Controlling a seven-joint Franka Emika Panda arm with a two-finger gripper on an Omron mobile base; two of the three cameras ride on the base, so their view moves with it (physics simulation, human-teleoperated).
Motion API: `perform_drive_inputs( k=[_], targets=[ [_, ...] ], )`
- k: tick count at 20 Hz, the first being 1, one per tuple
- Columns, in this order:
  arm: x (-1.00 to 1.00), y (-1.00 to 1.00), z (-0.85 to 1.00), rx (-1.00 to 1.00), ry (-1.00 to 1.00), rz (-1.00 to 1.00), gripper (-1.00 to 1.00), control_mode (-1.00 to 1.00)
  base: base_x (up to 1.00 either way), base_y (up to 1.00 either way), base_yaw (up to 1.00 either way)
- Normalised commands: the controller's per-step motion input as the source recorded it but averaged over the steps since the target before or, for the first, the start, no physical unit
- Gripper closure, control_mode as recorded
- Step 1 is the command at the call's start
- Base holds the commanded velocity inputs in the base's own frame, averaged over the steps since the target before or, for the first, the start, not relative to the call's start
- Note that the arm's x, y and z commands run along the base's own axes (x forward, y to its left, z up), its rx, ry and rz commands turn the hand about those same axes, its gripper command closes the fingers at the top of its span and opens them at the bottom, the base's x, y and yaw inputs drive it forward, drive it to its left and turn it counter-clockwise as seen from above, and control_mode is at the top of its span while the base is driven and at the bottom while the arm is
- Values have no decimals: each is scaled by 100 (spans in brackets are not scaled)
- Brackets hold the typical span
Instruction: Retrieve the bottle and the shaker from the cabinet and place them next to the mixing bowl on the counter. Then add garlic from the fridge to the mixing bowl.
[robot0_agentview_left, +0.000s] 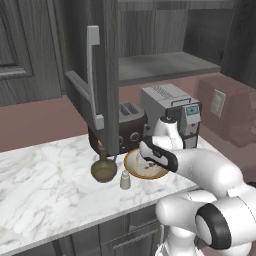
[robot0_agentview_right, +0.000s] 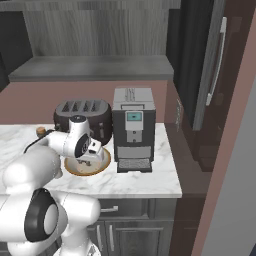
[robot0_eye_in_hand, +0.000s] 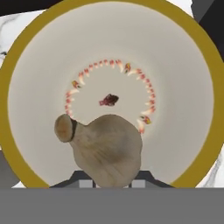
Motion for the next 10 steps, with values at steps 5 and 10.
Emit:
perform_drive_inputs(
  k=[5,10],
  targets=[
    [12,4,-3,0,0,0,100,-100,0,0,0],
    [18,10,-9,0,0,0,100,-100,0,0,0]
  ],
)
